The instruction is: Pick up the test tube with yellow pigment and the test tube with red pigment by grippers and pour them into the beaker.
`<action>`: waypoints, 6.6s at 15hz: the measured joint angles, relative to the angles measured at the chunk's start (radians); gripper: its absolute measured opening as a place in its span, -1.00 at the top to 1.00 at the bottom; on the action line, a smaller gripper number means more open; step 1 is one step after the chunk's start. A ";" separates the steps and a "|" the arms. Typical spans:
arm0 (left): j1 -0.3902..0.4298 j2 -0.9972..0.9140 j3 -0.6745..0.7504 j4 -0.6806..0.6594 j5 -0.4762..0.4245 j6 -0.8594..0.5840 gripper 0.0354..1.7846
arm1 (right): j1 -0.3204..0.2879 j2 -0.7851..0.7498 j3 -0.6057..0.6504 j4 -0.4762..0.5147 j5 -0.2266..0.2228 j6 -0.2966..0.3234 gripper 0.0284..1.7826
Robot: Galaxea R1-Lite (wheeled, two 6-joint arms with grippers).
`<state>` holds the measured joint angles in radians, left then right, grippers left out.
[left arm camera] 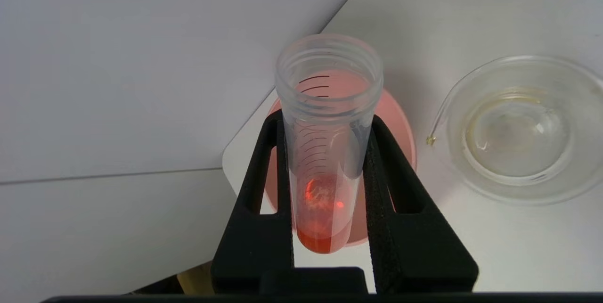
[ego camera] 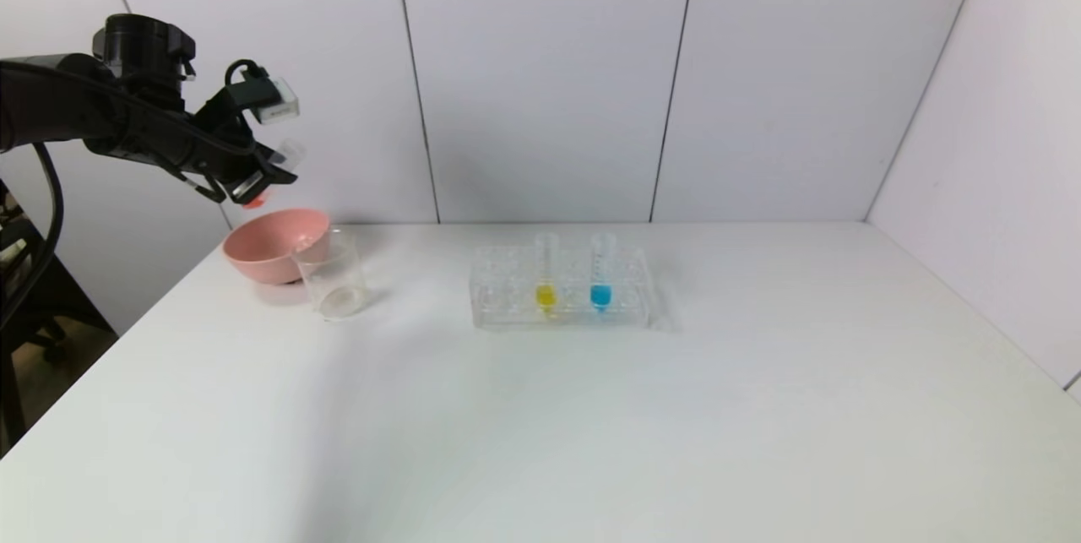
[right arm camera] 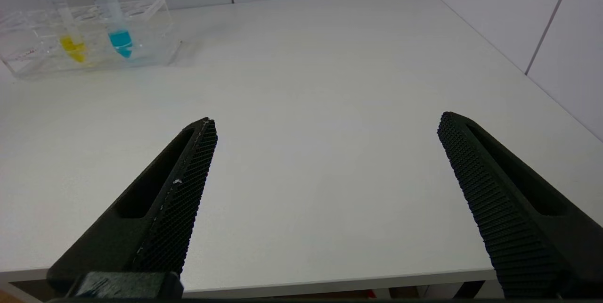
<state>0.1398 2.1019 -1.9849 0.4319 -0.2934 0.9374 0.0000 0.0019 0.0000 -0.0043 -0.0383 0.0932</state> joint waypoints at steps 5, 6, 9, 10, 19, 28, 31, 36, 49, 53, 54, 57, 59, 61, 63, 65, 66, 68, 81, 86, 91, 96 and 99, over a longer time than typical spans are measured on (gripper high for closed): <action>-0.029 -0.011 -0.004 0.144 0.043 0.062 0.53 | 0.000 0.000 0.000 0.000 0.000 0.000 -0.92; -0.034 -0.019 -0.004 0.177 0.060 0.081 0.53 | 0.000 0.000 0.000 0.000 0.000 0.000 -0.92; -0.040 -0.041 0.005 0.204 0.130 0.133 0.53 | 0.000 0.000 0.000 0.000 0.000 0.000 -0.92; -0.043 -0.050 0.014 0.206 0.132 0.150 0.53 | 0.000 0.000 0.000 0.000 0.000 0.000 -0.92; -0.048 -0.096 0.121 0.226 0.170 0.278 0.53 | 0.000 0.000 0.000 0.000 0.000 0.000 -0.92; -0.062 -0.107 0.171 0.212 0.316 0.383 0.53 | 0.000 0.000 0.000 0.000 0.000 0.000 -0.92; -0.074 -0.107 0.177 0.210 0.347 0.396 0.53 | 0.000 0.000 0.000 0.000 0.000 0.000 -0.92; -0.107 -0.103 0.180 0.209 0.424 0.407 0.53 | 0.000 0.000 0.000 0.000 0.000 0.000 -0.92; -0.159 -0.044 0.140 0.209 0.610 0.408 0.53 | 0.000 0.000 0.000 0.000 0.000 0.000 -0.92; -0.183 -0.016 0.097 0.213 0.656 0.409 0.53 | 0.000 0.000 0.000 0.000 0.000 0.000 -0.92; -0.189 -0.010 0.083 0.218 0.678 0.411 0.53 | 0.000 0.000 0.000 0.000 0.000 0.000 -0.92; -0.206 0.010 0.042 0.225 0.726 0.434 0.53 | 0.000 0.000 0.000 0.000 0.000 0.000 -0.92; -0.218 0.019 0.026 0.226 0.771 0.449 0.53 | 0.000 0.000 0.000 0.000 0.000 0.000 -0.92; -0.230 0.023 0.016 0.226 0.802 0.477 0.53 | 0.000 0.000 0.000 0.000 0.000 0.000 -0.92; -0.242 0.026 0.014 0.226 0.853 0.500 0.53 | 0.000 0.000 0.000 0.000 0.000 0.000 -0.92; -0.253 0.027 0.013 0.224 0.889 0.510 0.53 | 0.000 0.000 0.000 0.000 0.000 0.000 -0.92; -0.255 0.026 0.013 0.224 0.899 0.520 0.53 | 0.000 0.000 0.000 0.000 0.000 0.000 -0.92; -0.256 0.023 0.013 0.226 0.924 0.532 0.53 | 0.000 0.000 0.000 0.000 0.000 0.000 -0.92; -0.219 -0.011 0.009 0.228 0.675 0.309 0.53 | 0.000 0.000 0.000 0.000 0.000 0.000 -0.92; -0.135 -0.057 0.014 0.214 0.294 -0.108 0.53 | 0.000 0.000 0.000 0.000 0.000 0.000 -0.92; -0.109 -0.089 0.075 -0.089 0.120 -0.604 0.53 | 0.000 0.000 0.000 0.000 0.000 0.000 -0.92; -0.107 -0.147 0.364 -0.616 0.318 -0.860 0.53 | 0.000 0.000 0.000 0.000 0.000 0.000 -0.92; -0.108 -0.173 0.563 -0.969 0.452 -0.941 0.53 | 0.000 0.000 0.000 0.000 0.000 0.000 -0.92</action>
<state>0.0317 1.9287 -1.4215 -0.5368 0.1583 -0.0038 0.0000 0.0019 0.0000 -0.0043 -0.0383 0.0932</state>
